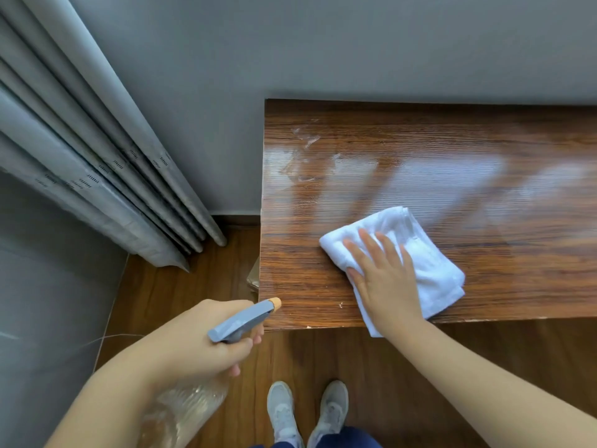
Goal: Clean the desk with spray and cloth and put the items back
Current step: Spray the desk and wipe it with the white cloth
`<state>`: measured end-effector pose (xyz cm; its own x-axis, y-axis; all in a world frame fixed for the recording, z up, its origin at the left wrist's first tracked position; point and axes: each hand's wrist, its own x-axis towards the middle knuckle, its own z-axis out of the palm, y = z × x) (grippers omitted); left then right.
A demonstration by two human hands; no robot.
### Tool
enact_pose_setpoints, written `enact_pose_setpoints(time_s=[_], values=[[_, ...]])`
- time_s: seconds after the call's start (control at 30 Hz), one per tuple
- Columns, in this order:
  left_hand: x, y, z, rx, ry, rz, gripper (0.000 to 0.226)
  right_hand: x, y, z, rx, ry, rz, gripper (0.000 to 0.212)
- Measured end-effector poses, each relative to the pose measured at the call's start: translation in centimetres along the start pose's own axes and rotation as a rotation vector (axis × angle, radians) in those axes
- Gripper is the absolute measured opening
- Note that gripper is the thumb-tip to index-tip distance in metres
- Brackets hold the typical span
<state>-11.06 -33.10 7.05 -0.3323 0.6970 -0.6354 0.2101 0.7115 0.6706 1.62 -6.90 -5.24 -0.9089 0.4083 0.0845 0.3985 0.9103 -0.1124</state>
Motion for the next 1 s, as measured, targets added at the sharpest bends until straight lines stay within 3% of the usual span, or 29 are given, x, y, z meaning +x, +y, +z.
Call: enact_pose_setpoints(time_s=[0.37,0.57,0.8,1.0], values=[[-0.5,-1.1,-0.4,-0.023,0.095,-0.018,0.014,4.6,-9.4,1.3,0.033,-0.018,-0.149,0.046],[-1.2,-1.5,-0.1,-0.042,0.119,-0.037,0.019,6.8,-6.4,0.7,0.038,-0.023,-0.233,0.047],[-1.0,-0.8,0.6,-0.028,0.109,-0.026,0.017,3.0,0.9,-0.2,0.087,-0.046,-0.185,0.047],[-0.2,0.4,1.1,-0.029,0.108,-0.011,0.015,-0.4,-0.7,0.0,0.115,-0.071,-0.346,0.044]])
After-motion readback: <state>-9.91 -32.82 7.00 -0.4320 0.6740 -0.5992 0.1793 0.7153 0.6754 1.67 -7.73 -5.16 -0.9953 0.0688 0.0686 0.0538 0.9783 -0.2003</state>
